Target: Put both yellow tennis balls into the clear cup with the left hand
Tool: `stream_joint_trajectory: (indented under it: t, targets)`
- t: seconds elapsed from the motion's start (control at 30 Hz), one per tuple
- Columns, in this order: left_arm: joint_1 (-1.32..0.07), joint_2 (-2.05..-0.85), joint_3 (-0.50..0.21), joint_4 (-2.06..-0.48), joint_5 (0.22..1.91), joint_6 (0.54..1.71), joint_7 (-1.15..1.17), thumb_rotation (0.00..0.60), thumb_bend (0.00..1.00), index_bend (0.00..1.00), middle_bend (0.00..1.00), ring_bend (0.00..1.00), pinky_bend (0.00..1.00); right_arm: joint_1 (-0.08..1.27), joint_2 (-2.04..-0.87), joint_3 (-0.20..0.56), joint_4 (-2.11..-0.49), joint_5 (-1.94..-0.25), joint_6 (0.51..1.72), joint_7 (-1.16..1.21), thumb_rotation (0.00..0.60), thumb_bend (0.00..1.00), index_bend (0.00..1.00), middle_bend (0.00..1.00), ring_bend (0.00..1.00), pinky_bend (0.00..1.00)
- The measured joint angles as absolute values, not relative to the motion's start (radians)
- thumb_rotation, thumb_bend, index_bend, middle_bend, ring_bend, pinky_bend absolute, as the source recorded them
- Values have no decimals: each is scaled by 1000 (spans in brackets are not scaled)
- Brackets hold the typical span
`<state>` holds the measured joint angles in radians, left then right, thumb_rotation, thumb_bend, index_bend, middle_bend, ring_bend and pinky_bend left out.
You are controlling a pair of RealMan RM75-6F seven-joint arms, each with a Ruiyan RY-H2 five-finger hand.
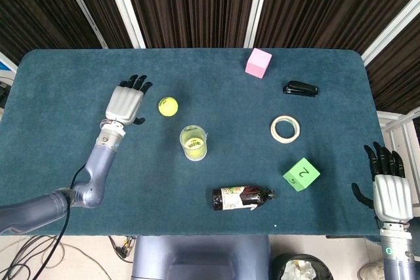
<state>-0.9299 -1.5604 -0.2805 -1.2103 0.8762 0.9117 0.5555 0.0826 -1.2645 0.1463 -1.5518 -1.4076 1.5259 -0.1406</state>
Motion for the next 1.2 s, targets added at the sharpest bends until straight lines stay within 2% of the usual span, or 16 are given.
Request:
stream_joint_trajectory:
  t: [0.5, 0.67, 0.83, 1.2]
  targets:
    - [-1009, -1716, -260, -899, 916, 744, 431, 600, 32, 195, 87, 68, 235, 91, -1295, 155, -1524, -1375, 1515, -191, 600, 352, 90, 0, 0, 0]
    - [-1037, -1784, -256, -781, 937, 694, 390, 600, 100, 199, 89, 68, 237, 93, -1304, 159, -1512, -1362, 1512, -206, 600, 352, 90, 0, 0, 0]
    - [-1070, -1855, -255, -677, 970, 649, 339, 600, 104, 208, 106, 75, 241, 95, -1313, 162, -1502, -1351, 1508, -219, 600, 352, 90, 0, 0, 0]
    - [-1106, -1985, -232, -470, 1069, 615, 261, 600, 212, 321, 296, 265, 449, 92, -1310, 165, -1504, -1348, 1517, -218, 600, 352, 90, 0, 0, 0]
